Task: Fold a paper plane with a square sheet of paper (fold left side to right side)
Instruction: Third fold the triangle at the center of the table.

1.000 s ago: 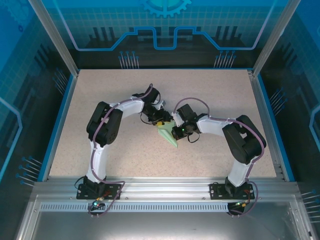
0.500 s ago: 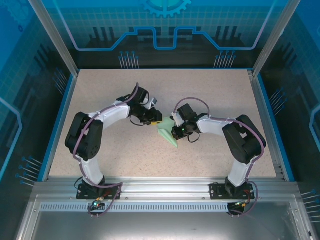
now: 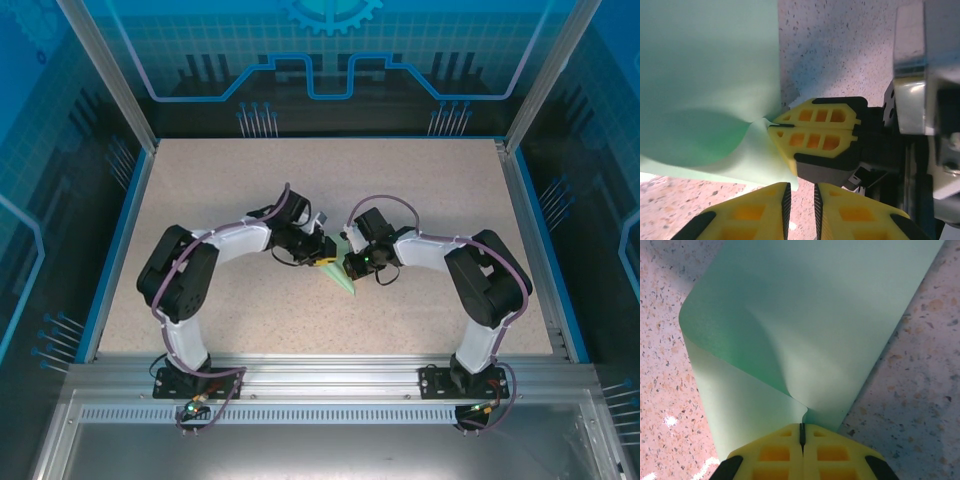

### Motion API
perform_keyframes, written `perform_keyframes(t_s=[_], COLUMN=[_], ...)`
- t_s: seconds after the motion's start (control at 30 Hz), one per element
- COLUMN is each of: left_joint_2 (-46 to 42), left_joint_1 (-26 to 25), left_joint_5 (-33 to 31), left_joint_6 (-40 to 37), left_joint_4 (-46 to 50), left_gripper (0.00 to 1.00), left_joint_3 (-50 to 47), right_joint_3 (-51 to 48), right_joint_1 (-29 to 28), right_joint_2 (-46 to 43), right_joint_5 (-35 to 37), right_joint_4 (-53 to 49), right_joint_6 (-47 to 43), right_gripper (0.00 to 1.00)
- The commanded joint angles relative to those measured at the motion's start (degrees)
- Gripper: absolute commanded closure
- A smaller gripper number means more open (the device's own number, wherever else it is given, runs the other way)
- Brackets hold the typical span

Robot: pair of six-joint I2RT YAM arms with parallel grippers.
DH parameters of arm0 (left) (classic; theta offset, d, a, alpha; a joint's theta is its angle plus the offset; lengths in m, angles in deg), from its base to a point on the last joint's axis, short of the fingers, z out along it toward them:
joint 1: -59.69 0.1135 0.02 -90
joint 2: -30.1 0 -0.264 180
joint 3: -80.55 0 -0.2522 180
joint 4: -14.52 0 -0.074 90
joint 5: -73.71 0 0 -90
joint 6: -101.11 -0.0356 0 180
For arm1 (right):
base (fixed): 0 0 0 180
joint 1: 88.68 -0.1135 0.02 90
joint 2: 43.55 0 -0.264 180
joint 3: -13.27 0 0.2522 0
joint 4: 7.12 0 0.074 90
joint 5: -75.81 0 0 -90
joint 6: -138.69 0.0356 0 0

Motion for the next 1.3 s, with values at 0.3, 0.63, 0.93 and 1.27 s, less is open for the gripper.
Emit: perform_keyframes(t_s=[0.3, 0.63, 0.93, 1.27], left_joint_2=[5.7, 6.0, 8.1, 10.5], left_joint_1=[-0.5, -0.6, -0.6, -0.7], left_joint_5=[-1.6, -3.8, -5.3, -7.3], left_joint_6=[-0.6, -1.5, -1.7, -2.2], left_joint_4=[3.1, 4.2, 4.3, 4.8], left_gripper=[0.77, 0.77, 0.77, 0.77], left_joint_3=[3.4, 0.2, 0.0, -0.3], right_joint_3=[0.4, 0.7, 1.0, 1.5], right_joint_1=[0.4, 0.4, 0.4, 1.8], right_joint_2=[2.9, 3.0, 2.9, -2.2], right_joint_5=[0.7, 1.4, 1.3, -2.3], right_joint_4=[-3.3, -3.9, -4.0, -4.0], right_joint_6=[-0.8, -1.0, -1.0, 0.5], right_gripper=[0.97, 0.97, 0.97, 0.86])
